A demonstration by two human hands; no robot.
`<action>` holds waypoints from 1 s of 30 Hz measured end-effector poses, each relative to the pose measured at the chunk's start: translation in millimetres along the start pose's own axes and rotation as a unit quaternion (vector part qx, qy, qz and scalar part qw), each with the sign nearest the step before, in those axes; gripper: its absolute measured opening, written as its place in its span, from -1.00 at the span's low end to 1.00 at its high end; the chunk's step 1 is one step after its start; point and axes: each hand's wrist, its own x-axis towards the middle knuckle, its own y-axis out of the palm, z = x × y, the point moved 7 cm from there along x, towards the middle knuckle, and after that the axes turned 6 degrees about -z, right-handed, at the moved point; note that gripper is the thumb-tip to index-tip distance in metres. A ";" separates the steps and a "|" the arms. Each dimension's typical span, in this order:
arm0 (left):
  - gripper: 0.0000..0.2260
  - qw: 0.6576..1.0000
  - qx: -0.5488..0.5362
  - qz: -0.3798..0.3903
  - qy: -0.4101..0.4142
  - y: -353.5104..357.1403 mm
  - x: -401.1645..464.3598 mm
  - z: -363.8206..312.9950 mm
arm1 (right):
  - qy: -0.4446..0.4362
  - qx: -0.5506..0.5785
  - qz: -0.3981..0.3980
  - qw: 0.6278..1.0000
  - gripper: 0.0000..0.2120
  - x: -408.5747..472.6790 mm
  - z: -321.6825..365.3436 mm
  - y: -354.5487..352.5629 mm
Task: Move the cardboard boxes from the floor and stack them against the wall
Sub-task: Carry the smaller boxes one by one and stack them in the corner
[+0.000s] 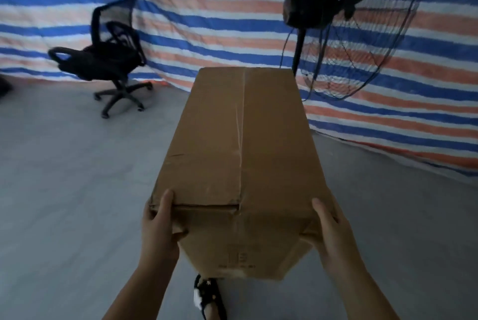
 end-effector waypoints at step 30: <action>-0.81 0.879 -0.256 -0.362 0.177 -573.0 198.4 -249.5 | -0.054 -0.181 0.451 0.872 -0.65 -342.9 -121.0 663.3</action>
